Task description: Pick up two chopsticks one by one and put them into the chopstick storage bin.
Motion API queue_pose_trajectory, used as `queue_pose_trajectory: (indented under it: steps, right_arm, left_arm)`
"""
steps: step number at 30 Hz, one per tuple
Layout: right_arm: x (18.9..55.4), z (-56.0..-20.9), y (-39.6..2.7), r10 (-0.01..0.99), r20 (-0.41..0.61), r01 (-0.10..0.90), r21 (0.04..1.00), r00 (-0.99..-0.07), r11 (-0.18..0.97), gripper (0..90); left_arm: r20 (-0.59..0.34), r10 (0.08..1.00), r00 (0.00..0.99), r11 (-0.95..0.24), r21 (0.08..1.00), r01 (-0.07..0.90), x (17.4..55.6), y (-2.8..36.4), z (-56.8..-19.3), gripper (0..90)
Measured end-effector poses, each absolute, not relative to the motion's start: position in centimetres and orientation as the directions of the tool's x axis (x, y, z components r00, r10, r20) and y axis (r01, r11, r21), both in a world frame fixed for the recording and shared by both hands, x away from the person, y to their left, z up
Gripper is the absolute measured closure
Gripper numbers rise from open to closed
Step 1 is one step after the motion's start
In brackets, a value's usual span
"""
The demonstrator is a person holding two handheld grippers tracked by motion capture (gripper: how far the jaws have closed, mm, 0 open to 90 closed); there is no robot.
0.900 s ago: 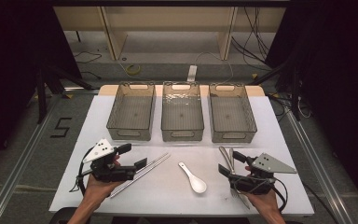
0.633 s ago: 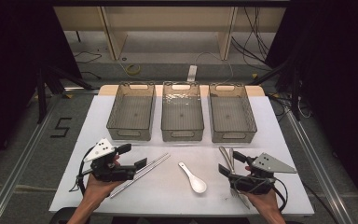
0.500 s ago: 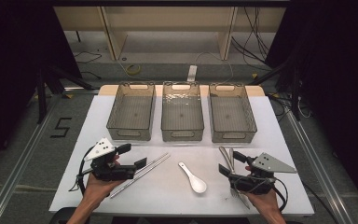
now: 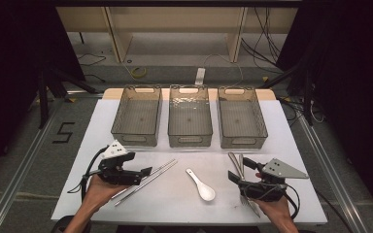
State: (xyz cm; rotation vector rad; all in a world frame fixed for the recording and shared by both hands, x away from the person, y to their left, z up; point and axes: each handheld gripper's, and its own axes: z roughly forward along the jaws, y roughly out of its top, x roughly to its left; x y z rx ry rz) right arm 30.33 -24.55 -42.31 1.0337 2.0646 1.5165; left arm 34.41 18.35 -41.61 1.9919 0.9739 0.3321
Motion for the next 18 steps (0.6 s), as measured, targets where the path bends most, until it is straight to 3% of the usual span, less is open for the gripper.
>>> queue_pose_trajectory:
  steps: [11, 18]
  right_arm:
    - [30.4, -42.4, -24.5, 0.739, 0.121, 0.346, 0.925, -0.663, 0.16, 28.0]
    - [30.5, -42.5, -24.4, 0.737, 0.121, 0.353, 0.92, -0.665, 0.167, 28.1]
  left_arm:
    - [-0.067, 0.743, 0.666, -0.484, 0.635, 0.603, 36.0, 18.0, -42.0, 21.7]
    - [-0.047, 0.727, 0.685, -0.581, 0.49, 0.65, 37.4, 17.4, -42.8, 30.9]
